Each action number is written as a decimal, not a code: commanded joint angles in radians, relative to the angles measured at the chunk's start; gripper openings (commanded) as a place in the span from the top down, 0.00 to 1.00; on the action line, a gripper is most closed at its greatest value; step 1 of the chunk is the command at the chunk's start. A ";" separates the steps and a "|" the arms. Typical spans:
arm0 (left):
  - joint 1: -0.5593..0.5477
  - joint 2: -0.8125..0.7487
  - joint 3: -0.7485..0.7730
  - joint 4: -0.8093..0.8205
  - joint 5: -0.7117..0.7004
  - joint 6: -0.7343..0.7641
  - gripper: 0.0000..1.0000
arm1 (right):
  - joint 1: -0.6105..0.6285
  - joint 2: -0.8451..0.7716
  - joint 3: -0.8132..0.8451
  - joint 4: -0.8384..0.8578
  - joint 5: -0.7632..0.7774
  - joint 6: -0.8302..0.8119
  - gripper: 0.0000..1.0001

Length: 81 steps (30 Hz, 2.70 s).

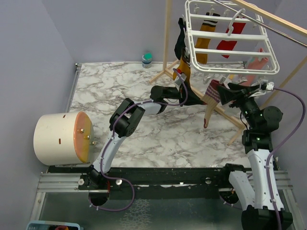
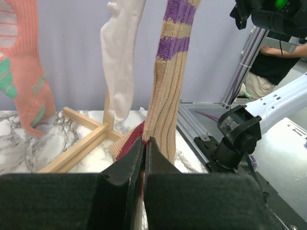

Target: Remove the socks clipped to the hanger

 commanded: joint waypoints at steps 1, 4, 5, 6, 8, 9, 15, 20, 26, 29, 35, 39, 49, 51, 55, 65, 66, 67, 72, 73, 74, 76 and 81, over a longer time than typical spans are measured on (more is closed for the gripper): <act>-0.002 -0.018 0.017 0.150 0.021 -0.014 1.00 | 0.005 0.032 0.036 0.150 -0.018 0.036 0.30; -0.002 -0.012 0.025 0.151 0.021 -0.021 1.00 | 0.004 0.067 0.047 0.216 -0.036 0.073 0.31; -0.002 -0.011 0.026 0.151 0.022 -0.020 1.00 | 0.004 0.077 0.049 0.245 -0.040 0.085 0.31; -0.002 -0.010 0.025 0.150 0.022 -0.021 1.00 | 0.005 0.087 0.050 0.265 -0.042 0.097 0.31; 0.000 -0.008 0.025 0.151 0.022 -0.020 1.00 | 0.005 0.103 0.052 0.298 -0.044 0.115 0.32; 0.000 -0.007 0.026 0.152 0.021 -0.020 1.00 | 0.005 0.111 0.054 0.315 -0.045 0.124 0.32; 0.002 -0.003 0.025 0.149 0.022 -0.021 1.00 | 0.005 0.148 0.051 0.406 -0.048 0.181 0.33; 0.003 0.002 0.023 0.151 0.021 -0.022 1.00 | 0.005 0.154 0.051 0.455 -0.038 0.212 0.36; 0.002 0.008 0.025 0.153 0.018 -0.025 1.00 | 0.006 0.156 0.052 0.507 -0.027 0.250 0.38; 0.003 0.010 0.025 0.156 0.017 -0.027 1.00 | 0.006 0.158 0.053 0.522 -0.021 0.261 0.39; 0.003 0.012 0.023 0.159 0.014 -0.029 1.00 | 0.009 0.165 0.054 0.530 -0.021 0.271 0.46; 0.003 0.012 0.023 0.159 0.013 -0.029 1.00 | 0.010 0.165 0.050 0.531 -0.019 0.274 0.50; 0.005 0.015 0.019 0.165 0.014 -0.035 1.00 | 0.011 0.164 0.048 0.521 -0.014 0.275 0.60; 0.004 0.015 0.018 0.167 0.015 -0.036 1.00 | 0.012 0.165 0.050 0.517 -0.014 0.275 0.63; 0.010 0.022 0.015 0.197 0.013 -0.067 1.00 | 0.013 0.168 0.053 0.512 -0.018 0.275 0.71; 0.015 -0.077 -0.182 0.186 -0.005 0.011 1.00 | 0.012 0.164 0.055 0.494 -0.020 0.270 0.79; 0.016 -0.113 -0.237 0.158 -0.016 0.056 1.00 | 0.012 0.163 0.055 0.491 -0.021 0.269 0.78; 0.015 -0.148 -0.289 0.128 -0.026 0.107 1.00 | 0.012 0.162 0.055 0.489 -0.022 0.269 0.79; 0.008 -0.345 -0.569 -0.049 -0.133 0.356 1.00 | 0.014 0.160 0.055 0.473 -0.027 0.267 0.78; 0.005 -0.387 -0.623 -0.105 -0.173 0.413 1.00 | 0.014 0.160 0.056 0.471 -0.032 0.267 0.78; 0.003 -0.435 -0.671 -0.166 -0.217 0.481 1.00 | 0.014 0.161 0.058 0.468 -0.037 0.265 0.78; -0.005 -0.524 -0.749 -0.320 -0.317 0.611 1.00 | 0.013 0.161 0.061 0.453 -0.041 0.258 0.77; -0.077 -0.685 -0.850 -0.645 -0.686 0.900 1.00 | 0.014 0.159 0.056 0.443 -0.050 0.252 0.76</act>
